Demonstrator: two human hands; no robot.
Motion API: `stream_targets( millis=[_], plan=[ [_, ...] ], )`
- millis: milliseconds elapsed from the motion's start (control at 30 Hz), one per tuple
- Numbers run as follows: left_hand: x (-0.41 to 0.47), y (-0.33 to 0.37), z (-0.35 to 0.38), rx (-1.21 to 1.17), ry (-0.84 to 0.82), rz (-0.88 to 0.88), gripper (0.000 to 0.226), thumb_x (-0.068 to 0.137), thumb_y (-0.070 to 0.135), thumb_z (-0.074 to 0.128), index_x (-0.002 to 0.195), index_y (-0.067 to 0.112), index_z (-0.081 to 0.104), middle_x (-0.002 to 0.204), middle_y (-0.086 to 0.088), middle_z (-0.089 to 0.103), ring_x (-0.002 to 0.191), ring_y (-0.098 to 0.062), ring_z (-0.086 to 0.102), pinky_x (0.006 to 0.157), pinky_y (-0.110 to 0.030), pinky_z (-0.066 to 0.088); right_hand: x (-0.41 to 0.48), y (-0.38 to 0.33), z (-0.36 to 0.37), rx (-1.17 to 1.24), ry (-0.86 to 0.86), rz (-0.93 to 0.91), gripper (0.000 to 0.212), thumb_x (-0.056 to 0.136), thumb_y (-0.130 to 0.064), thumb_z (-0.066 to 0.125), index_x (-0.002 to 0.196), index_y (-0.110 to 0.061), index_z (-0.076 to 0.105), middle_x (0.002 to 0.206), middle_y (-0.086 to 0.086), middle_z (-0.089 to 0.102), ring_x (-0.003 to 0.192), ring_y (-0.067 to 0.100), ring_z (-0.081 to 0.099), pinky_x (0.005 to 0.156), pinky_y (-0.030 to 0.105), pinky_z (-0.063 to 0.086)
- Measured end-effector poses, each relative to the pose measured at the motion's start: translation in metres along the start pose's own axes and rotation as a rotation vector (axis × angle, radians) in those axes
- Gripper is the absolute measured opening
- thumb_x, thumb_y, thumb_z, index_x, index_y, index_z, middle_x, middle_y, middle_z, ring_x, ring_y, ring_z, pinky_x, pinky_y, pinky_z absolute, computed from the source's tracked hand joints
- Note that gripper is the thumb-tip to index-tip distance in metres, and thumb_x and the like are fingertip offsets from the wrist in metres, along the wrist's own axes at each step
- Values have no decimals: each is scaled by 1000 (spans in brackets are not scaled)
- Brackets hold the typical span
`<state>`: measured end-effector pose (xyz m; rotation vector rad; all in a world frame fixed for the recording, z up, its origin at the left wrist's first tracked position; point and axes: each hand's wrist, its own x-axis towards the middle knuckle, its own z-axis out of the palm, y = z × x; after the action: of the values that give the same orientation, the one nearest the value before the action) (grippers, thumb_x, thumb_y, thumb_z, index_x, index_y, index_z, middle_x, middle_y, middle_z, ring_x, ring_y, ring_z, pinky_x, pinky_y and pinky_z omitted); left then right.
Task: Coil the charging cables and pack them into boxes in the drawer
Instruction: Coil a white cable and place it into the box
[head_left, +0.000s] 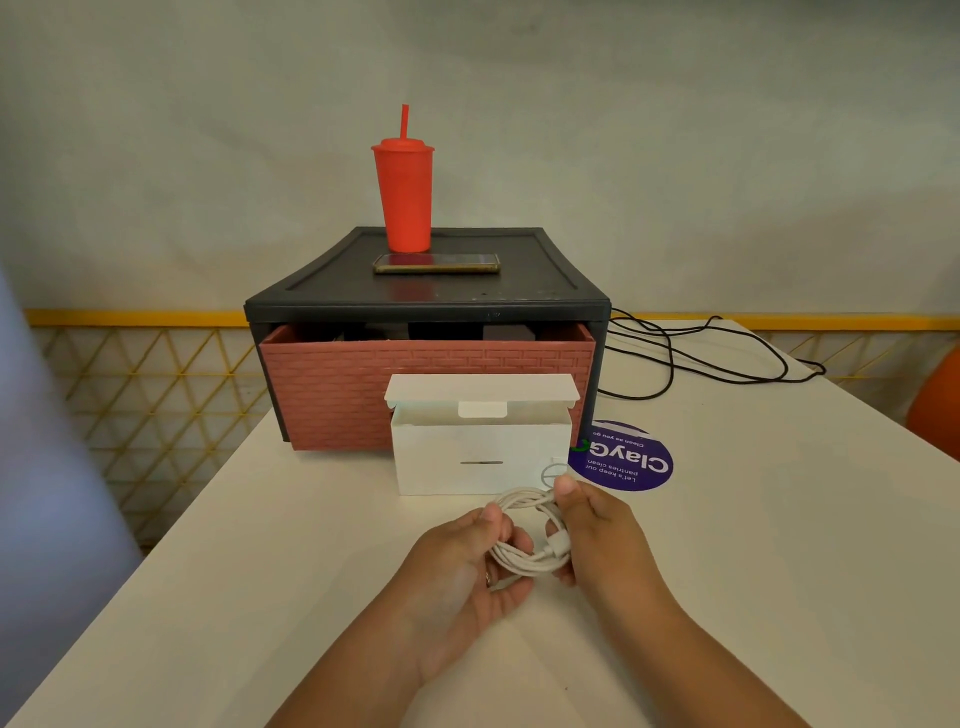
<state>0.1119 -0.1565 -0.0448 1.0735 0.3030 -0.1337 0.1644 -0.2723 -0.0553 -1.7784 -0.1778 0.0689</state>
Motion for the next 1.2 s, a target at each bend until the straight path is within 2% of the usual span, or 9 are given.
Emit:
stream_targets(
  millis=[233, 400, 600, 733, 833, 933, 1000, 1100, 1200],
  plan=[
    [3, -3, 2, -86, 23, 74, 31, 99, 17, 38, 74, 6, 53, 55, -4, 54, 59, -15, 52, 72, -30, 48, 4, 1, 0, 57, -41, 112, 40, 98, -31, 38, 77, -5, 61, 60, 5, 55, 35, 3, 46, 37, 16, 37],
    [8, -12, 3, 132, 40, 158, 31, 100, 16, 35, 77, 7, 55, 57, -1, 53, 68, -15, 55, 73, -27, 51, 6, 2, 0, 170, -45, 329, 42, 99, -33, 37, 78, -7, 62, 70, 11, 60, 58, 22, 53, 53, 26, 38],
    [7, -13, 8, 243, 61, 186, 32, 100, 14, 34, 82, 8, 60, 53, 1, 50, 68, -16, 55, 79, -30, 54, 9, 3, 3, 204, 2, 394, 42, 99, -31, 37, 74, -9, 62, 63, 8, 58, 58, 23, 54, 62, 32, 44],
    [4, -12, 7, 247, 8, 131, 31, 100, 15, 34, 86, 8, 61, 52, 1, 50, 64, -13, 54, 68, -24, 53, 11, 9, 5, 138, 51, 303, 46, 100, -33, 35, 74, -9, 64, 68, 13, 62, 68, 30, 59, 71, 41, 48],
    [3, -9, 5, 195, -39, 81, 31, 100, 16, 35, 84, 7, 60, 54, -1, 54, 62, -13, 57, 66, -24, 52, 10, 11, 3, -29, 77, 147, 50, 100, -33, 30, 81, -1, 64, 65, 9, 61, 63, 21, 55, 62, 29, 41],
    [4, -8, 3, 211, -27, 56, 27, 99, 18, 39, 87, 8, 62, 64, 0, 62, 67, -12, 61, 72, -26, 52, 11, 8, -1, -92, 72, 62, 47, 100, -35, 31, 71, -9, 58, 60, -1, 55, 58, 13, 51, 54, 25, 35],
    [8, -8, -1, 339, 39, 105, 22, 97, 20, 44, 88, 15, 64, 75, 2, 63, 72, -11, 58, 76, -26, 50, 13, 9, -4, -99, 73, 16, 45, 99, -35, 33, 65, -13, 53, 58, -4, 52, 55, 11, 48, 53, 24, 34],
    [19, 2, -19, 566, 318, 358, 11, 92, 19, 54, 88, 26, 61, 81, 8, 59, 76, -16, 54, 79, -29, 43, 17, 11, -11, -86, 132, -5, 46, 99, -34, 34, 58, -17, 46, 57, -3, 50, 54, 11, 44, 52, 23, 31],
    [24, 17, -40, 530, 587, 472, 20, 88, 16, 59, 107, 22, 55, 95, 6, 58, 83, -22, 57, 80, -29, 41, 25, 15, -18, -67, 196, -1, 51, 99, -36, 33, 60, -7, 50, 60, 3, 53, 56, 15, 44, 53, 27, 31]
  ],
)
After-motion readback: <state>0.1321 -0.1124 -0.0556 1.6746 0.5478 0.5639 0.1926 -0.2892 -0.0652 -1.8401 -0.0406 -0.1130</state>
